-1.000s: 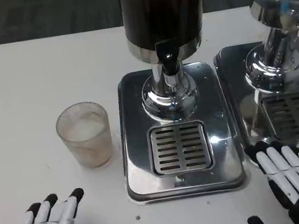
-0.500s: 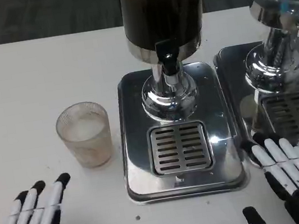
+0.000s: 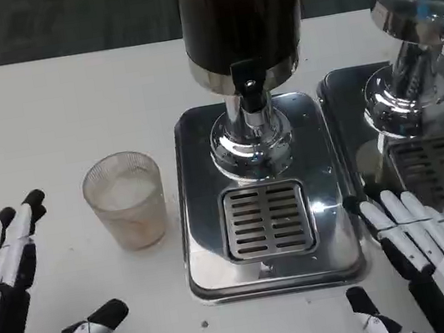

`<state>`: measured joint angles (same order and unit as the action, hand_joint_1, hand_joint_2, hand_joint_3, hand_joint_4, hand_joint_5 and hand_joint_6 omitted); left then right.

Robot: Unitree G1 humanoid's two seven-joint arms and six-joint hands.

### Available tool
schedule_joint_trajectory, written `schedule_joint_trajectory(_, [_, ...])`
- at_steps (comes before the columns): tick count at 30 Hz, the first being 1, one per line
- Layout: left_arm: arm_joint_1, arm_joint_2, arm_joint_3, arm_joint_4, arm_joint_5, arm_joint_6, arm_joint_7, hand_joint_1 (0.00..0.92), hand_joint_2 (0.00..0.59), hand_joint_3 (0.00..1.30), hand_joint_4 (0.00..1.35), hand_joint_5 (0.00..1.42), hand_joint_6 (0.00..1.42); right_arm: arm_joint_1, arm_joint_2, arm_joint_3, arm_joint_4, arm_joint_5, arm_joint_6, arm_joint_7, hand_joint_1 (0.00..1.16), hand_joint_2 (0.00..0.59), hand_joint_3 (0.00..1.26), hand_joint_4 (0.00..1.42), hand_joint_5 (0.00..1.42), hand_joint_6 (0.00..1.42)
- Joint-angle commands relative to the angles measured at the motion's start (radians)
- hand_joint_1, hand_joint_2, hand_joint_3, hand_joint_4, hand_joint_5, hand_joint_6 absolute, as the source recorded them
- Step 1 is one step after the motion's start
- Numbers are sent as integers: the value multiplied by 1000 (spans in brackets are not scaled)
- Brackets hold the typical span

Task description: Grasp the cup under the faucet to collect the drink, then remove the cup.

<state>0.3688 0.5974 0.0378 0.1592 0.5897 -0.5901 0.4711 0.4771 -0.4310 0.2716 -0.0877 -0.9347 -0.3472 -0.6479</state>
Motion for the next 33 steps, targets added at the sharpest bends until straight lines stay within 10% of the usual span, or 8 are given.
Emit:
schedule_joint_trajectory(1, [-88, -9, 6, 82, -50, 14, -60, 0, 33, 0, 0, 48, 27, -26, 18, 7, 6, 9, -4, 10, 416, 461, 132, 72, 68, 143])
schedule_joint_trajectory(33, [-586, -17, -116, 704, -119, -89, -195, 212, 21, 53, 73, 213, 195, -187, 124, 107, 97, 0, -5, -19, 444, 452, 223, 161, 146, 196])
